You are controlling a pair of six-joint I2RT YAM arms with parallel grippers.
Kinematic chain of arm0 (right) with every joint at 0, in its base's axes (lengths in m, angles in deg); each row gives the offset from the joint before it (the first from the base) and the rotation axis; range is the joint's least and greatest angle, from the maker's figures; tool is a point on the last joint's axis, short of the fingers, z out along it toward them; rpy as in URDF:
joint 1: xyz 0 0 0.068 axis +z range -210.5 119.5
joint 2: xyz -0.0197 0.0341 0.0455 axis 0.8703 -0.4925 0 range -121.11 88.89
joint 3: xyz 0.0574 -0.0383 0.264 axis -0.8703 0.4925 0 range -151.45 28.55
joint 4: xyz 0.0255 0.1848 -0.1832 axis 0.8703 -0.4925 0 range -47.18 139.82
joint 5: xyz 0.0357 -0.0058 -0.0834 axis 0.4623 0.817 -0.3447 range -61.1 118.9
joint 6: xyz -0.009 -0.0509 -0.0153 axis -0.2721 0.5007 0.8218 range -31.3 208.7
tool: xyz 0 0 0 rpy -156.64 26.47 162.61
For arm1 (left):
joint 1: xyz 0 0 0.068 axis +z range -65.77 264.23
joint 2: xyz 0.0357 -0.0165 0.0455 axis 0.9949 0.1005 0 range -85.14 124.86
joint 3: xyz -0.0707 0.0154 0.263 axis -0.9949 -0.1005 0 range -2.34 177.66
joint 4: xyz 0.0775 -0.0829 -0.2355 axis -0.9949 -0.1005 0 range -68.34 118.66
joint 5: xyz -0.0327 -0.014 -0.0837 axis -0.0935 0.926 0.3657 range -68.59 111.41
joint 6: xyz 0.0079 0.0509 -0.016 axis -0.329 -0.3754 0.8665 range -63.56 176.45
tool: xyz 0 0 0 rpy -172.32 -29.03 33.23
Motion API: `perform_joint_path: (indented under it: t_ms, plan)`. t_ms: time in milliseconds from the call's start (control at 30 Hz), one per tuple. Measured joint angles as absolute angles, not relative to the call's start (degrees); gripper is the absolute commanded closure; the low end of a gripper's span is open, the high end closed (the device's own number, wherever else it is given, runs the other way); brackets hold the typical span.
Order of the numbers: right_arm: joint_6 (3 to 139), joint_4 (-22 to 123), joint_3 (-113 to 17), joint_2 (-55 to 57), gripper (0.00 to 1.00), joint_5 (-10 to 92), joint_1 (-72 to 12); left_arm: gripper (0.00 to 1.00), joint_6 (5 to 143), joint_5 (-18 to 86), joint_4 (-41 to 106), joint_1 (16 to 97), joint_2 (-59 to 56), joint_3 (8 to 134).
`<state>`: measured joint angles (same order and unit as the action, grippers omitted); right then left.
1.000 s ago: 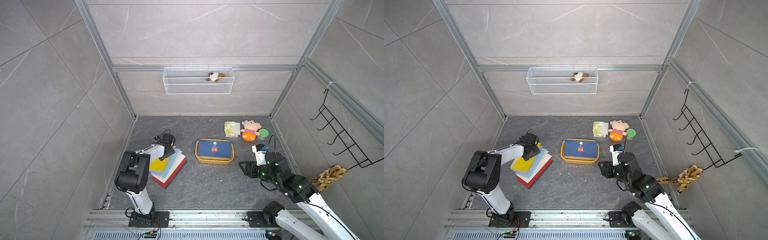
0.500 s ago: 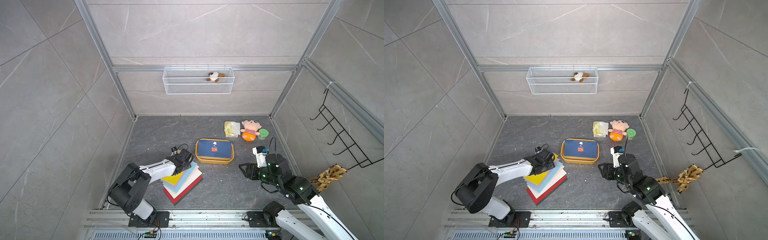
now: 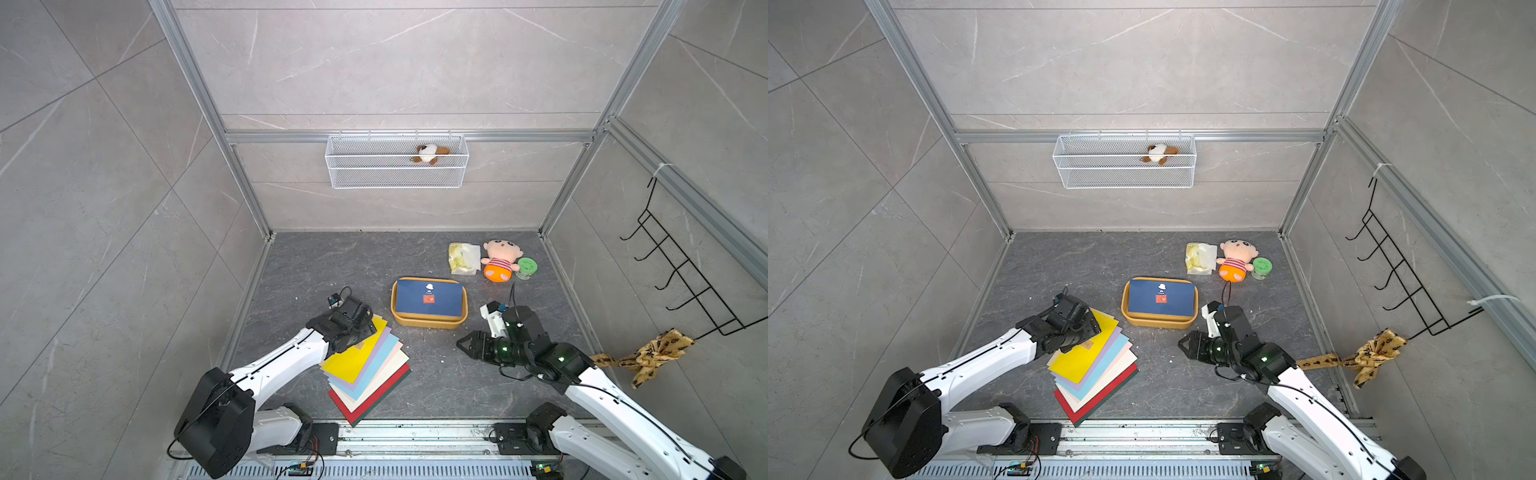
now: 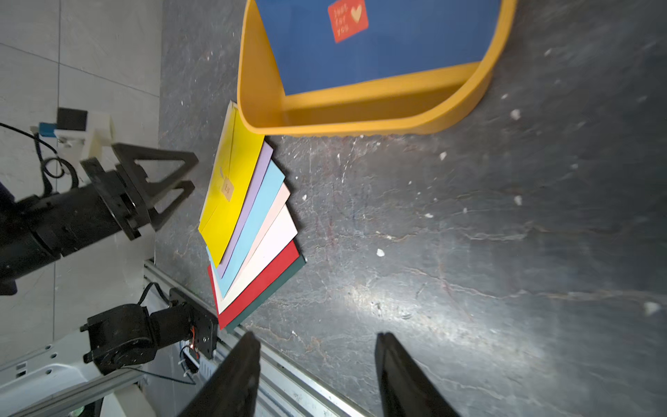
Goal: Put the sealed envelopes into the storage box
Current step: Move the envelope to the center of the board, then pick up the envelope from the center of the board.
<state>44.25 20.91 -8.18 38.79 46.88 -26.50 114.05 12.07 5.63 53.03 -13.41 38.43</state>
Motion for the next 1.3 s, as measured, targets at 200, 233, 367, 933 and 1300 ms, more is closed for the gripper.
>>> perform_joint_path:
  t_ms: [200,233,367,933,1300]
  plan:
    - [38.0,29.9,-12.8,23.4,0.47,41.4,-11.8,0.22,109.7,17.7,9.3,64.5,-13.0,33.0]
    - [37.1,31.7,-13.6,20.8,0.47,40.5,-10.3,0.22,109.1,18.9,9.9,65.8,-12.7,32.7]
    - [34.6,36.3,-19.8,8.8,0.46,36.0,-4.7,0.24,107.0,21.2,12.5,68.3,-10.9,32.6]
    - [24.5,49.7,-37.9,-20.4,0.5,30.8,-1.8,0.26,104.1,24.8,17.4,68.3,-11.1,28.4]
    - [19.8,53.2,-38.1,-24.6,0.51,31.1,-2.1,0.26,103.8,25.0,18.8,68.3,-11.0,28.0]
